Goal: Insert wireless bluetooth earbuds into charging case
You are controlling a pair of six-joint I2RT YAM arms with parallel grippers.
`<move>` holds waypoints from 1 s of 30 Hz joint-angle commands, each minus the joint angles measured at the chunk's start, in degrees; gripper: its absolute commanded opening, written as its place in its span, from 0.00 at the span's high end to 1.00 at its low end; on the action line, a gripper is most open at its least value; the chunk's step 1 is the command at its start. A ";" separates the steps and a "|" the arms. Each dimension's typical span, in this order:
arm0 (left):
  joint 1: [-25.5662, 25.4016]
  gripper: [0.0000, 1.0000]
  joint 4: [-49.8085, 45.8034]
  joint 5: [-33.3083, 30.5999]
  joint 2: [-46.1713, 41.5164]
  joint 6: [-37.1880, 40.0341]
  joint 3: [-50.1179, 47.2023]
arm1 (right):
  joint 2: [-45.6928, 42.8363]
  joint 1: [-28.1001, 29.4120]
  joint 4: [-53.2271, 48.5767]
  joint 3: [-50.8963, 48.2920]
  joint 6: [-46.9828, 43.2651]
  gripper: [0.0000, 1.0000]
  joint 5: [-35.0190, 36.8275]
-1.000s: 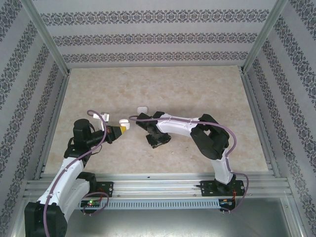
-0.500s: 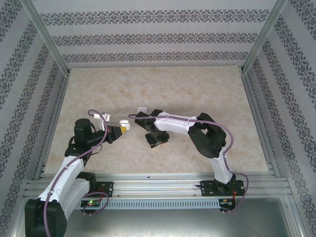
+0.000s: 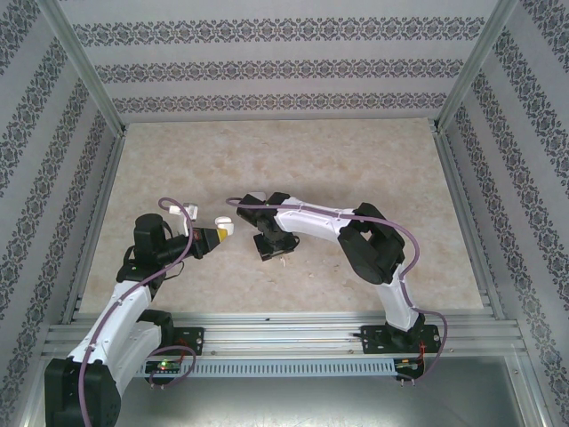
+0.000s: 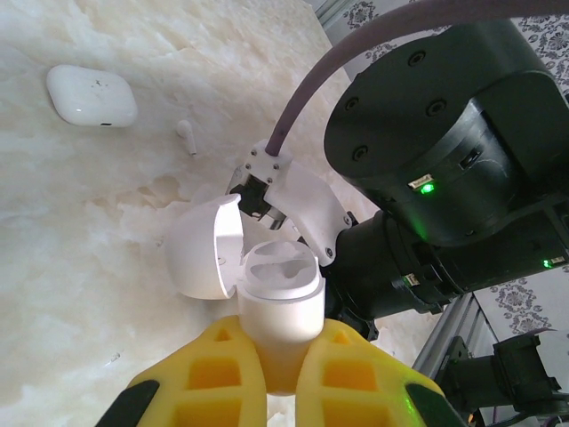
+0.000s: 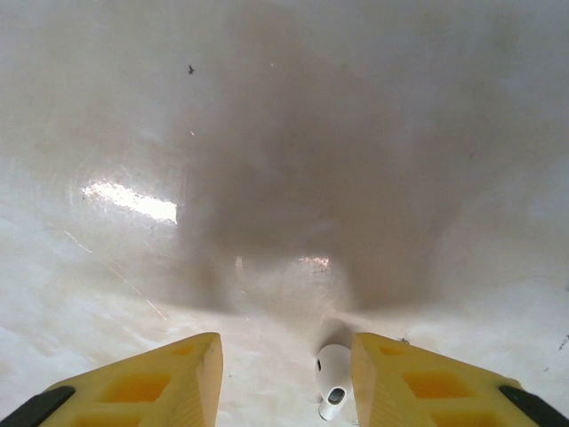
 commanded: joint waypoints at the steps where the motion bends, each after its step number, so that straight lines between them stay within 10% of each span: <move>1: -0.88 1.00 -0.72 -0.23 -0.31 0.07 0.93 | -1.80 -0.06 -1.27 -1.21 3.24 0.58 1.08; 19: -0.94 1.00 -0.50 0.48 -0.02 -0.13 0.78 | -0.76 -0.50 3.42 -6.11 7.89 0.64 1.20; 30: -4.14 1.00 4.84 1.73 1.14 -2.03 -0.50 | -2.08 -0.55 2.06 -4.57 5.90 0.84 3.35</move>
